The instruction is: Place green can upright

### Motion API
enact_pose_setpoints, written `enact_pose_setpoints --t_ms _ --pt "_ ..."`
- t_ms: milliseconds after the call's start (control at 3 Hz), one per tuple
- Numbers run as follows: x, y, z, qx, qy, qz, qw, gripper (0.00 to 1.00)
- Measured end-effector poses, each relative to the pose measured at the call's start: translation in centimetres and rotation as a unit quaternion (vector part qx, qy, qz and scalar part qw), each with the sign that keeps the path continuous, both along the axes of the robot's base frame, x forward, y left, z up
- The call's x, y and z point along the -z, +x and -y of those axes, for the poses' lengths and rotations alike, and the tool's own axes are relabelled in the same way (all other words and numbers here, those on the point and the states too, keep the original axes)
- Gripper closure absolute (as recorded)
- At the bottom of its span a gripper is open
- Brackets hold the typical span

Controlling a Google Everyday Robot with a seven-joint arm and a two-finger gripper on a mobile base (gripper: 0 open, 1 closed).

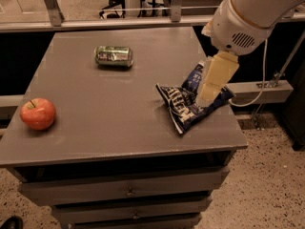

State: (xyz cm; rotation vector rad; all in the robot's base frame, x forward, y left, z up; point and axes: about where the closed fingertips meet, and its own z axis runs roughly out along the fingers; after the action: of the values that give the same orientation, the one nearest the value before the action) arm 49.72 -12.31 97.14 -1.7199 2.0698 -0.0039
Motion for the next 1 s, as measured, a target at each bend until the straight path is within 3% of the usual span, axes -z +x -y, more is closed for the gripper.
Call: enact_pose_setpoints --t_ms 333,667,1000 --pt "-0.4 1.0 -0.7 0.000 0.020 0.011 0.9997 0.00" --pt "-0.9 5.7 -5.1 -0.002 0.063 0.037 0.9973 0.00" --pt "-0.6 10.3 -9.3 0.008 0.103 0.045 0.9937 0.00"
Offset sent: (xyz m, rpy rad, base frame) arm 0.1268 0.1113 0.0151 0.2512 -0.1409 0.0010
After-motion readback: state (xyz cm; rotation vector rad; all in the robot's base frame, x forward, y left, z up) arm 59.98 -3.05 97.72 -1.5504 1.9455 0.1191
